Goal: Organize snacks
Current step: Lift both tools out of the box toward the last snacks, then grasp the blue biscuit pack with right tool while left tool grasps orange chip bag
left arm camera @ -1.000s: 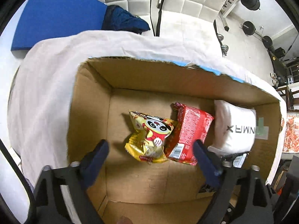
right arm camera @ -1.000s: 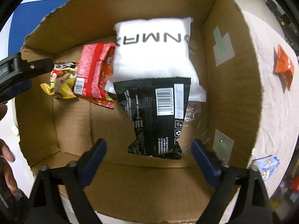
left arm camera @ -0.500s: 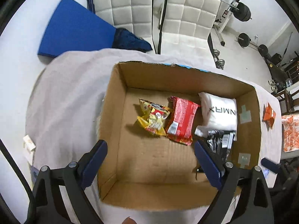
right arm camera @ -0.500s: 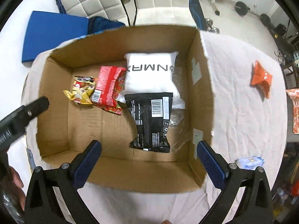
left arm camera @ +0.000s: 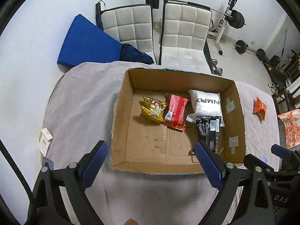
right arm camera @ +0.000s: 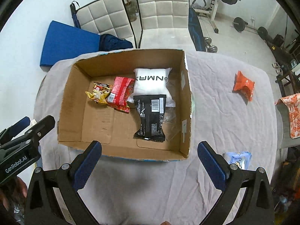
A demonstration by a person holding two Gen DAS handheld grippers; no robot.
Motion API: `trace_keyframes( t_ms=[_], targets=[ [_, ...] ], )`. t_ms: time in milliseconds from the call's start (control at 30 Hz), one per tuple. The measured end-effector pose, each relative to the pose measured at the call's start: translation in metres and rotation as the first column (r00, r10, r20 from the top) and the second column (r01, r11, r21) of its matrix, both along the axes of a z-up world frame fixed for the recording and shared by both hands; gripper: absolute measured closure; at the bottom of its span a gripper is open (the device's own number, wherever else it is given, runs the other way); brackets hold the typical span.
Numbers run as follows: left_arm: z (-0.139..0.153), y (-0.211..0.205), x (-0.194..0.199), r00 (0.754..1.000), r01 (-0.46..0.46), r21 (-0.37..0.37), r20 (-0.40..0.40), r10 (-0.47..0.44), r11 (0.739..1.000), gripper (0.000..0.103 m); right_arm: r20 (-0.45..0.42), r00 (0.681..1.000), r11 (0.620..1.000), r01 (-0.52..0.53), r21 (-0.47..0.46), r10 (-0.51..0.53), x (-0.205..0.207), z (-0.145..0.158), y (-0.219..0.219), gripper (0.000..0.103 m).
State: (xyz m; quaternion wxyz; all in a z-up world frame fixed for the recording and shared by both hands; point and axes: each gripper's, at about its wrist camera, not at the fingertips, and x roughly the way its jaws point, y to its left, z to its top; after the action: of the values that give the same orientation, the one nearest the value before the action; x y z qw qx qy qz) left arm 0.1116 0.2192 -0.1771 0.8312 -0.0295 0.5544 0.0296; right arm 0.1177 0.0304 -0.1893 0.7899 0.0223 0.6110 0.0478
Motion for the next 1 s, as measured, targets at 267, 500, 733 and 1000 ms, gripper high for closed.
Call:
trace_keyframes(
  t_ms=[267, 500, 733, 1000],
  targets=[
    [0.009, -0.014, -0.012, 1.0, -0.008, 0.005, 0.012, 0.008, 1.0, 0.008, 0.004, 1.0, 0.999, -0.003, 0.051, 0.002, -0.01, 0.012, -0.012, 0.0],
    [-0.008, -0.064, -0.017, 0.998, 0.057, 0.016, -0.026, -0.056, 0.998, 0.008, -0.073, 0.989, 0.992, 0.125, -0.014, -0.126, -0.023, -0.019, -0.103, 0.0],
    [-0.063, -0.119, -0.007, 0.986, 0.105, 0.02, -0.131, -0.101, 0.994, 0.008, -0.293, 0.884, 0.93, 0.335, -0.148, -0.365, -0.037, -0.131, -0.244, 0.0],
    [-0.098, -0.164, 0.002, 0.966, 0.147, 0.033, -0.219, -0.137, 0.989, 0.008, -0.417, 0.856, 0.951, 0.258, -0.168, -0.306, -0.03, -0.217, -0.261, 0.0]
  ],
)
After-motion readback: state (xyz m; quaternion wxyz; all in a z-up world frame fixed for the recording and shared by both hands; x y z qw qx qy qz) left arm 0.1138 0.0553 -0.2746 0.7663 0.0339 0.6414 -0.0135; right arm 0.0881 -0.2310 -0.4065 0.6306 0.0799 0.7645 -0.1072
